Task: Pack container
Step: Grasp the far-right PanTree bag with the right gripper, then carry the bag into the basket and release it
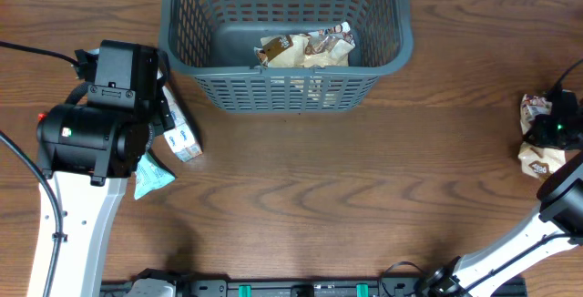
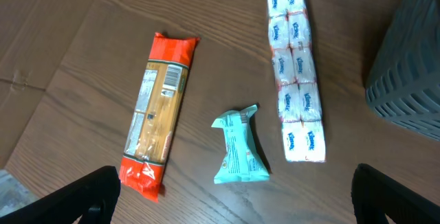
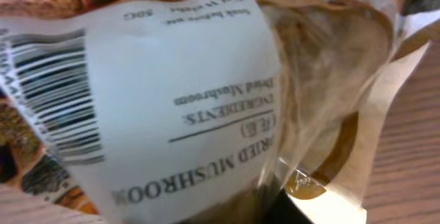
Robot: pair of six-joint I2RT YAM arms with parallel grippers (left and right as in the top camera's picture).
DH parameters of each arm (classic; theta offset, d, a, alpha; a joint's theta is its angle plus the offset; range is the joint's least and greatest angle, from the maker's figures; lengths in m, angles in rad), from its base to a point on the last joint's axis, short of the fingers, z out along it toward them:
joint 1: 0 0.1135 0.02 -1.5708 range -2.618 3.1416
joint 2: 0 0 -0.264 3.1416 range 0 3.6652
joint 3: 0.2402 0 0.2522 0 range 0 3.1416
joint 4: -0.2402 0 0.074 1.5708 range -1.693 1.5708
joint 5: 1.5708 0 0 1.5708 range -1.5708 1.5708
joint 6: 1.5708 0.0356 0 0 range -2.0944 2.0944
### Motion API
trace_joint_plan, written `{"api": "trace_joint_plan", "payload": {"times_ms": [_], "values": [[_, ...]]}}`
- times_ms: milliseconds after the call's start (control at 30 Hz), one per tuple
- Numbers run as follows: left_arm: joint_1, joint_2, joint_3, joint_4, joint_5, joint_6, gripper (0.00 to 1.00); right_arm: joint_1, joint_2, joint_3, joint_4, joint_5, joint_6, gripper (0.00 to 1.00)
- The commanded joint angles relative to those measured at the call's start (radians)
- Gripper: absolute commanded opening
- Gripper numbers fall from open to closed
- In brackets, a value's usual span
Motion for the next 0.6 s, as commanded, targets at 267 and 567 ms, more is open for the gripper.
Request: {"api": "trace_joint_plan", "payload": {"times_ms": [267, 567], "values": [[0.005, -0.009, 0.013, 0.000, -0.005, -0.010, 0.96, 0.071, -0.025, 0.022, -0.015, -0.096, 0.124, 0.01], [0.005, -0.009, 0.013, 0.000, -0.005, -0.010, 0.96, 0.268, -0.224, 0.333, -0.127, -0.142, 0.171, 0.01]]}}
